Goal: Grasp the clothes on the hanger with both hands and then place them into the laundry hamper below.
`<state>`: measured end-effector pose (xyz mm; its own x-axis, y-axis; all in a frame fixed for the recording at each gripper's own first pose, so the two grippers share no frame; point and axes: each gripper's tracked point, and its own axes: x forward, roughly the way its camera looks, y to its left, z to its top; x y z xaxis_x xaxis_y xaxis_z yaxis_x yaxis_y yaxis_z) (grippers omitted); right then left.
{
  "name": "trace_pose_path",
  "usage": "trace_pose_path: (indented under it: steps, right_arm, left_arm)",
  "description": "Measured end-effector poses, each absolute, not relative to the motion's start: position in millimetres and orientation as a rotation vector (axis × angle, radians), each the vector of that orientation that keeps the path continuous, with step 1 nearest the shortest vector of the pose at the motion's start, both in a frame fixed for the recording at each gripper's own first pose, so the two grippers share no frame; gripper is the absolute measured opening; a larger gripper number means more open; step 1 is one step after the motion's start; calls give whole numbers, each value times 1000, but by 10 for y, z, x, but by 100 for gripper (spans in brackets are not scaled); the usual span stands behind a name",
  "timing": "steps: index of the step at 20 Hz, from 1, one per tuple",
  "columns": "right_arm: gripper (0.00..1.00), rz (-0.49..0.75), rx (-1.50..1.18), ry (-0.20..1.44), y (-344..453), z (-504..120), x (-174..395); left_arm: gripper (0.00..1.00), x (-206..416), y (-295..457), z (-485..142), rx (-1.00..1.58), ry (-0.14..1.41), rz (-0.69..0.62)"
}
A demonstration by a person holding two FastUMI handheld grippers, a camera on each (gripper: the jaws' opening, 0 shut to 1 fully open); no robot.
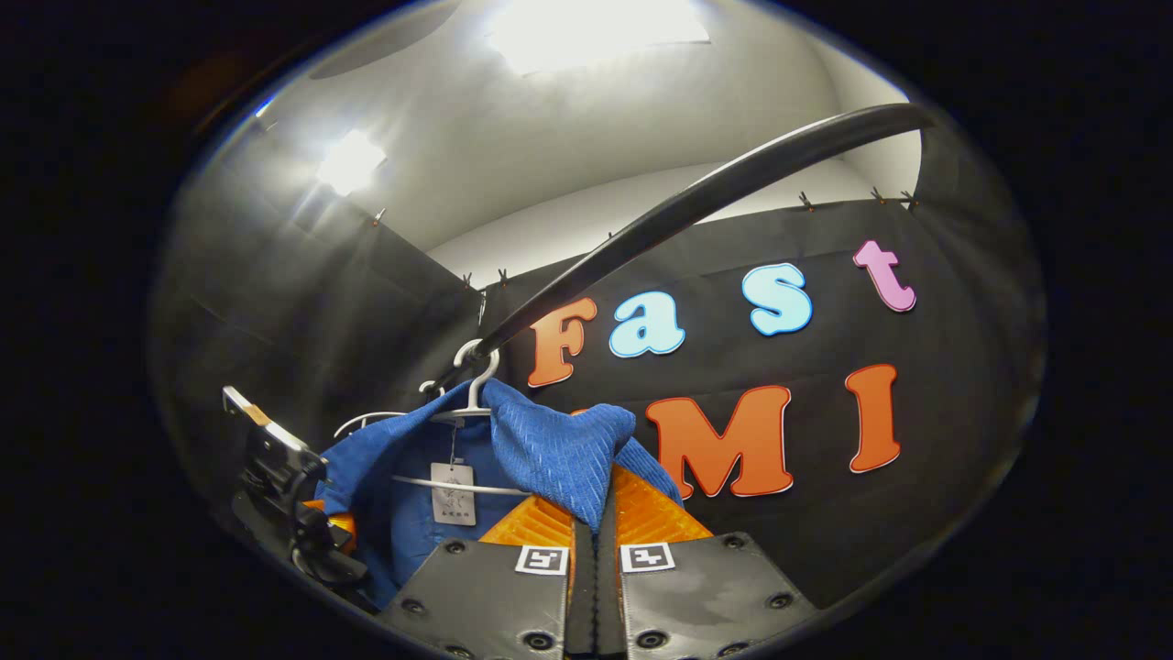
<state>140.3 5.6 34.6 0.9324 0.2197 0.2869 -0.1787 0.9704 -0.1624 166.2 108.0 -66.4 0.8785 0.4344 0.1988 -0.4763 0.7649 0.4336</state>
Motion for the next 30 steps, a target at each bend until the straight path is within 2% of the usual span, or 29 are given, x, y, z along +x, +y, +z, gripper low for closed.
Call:
trace_pose_path:
  steps: [2,5,8,14,18,21,24,27,28,30]
  right_arm:
    - [7,180,-135,-331,20,386,1443]
    - [7,145,-124,-368,-61,479,1473]
    - [7,131,-112,-386,-93,545,1507]
    - [7,118,-117,-402,-133,613,1504]
    - [7,100,-128,-408,-162,643,1510]
    - [7,95,-141,-400,-143,640,1522]
    - [7,92,-147,-387,-103,617,1545]
    - [7,85,-162,-389,-81,621,1557]
    - [7,74,-171,-392,-82,628,1541]
    - [8,11,-204,-390,-180,621,1569]
  left_arm:
    - [5,1556,1189,-339,488,-118,530]
    - [7,1411,1342,269,502,-197,557]
    - [7,1552,1515,742,542,-253,535]
    - [6,2149,1670,1099,551,-210,347]
    - [6,2424,1774,882,527,-179,253]
    - [7,2566,1847,434,409,-99,230]
    - [4,2591,1935,20,273,-54,216]
    - [6,2681,1924,-424,230,4,203]
    - [8,2676,1878,-551,236,28,200]
    - [6,2590,1724,-796,211,70,175]
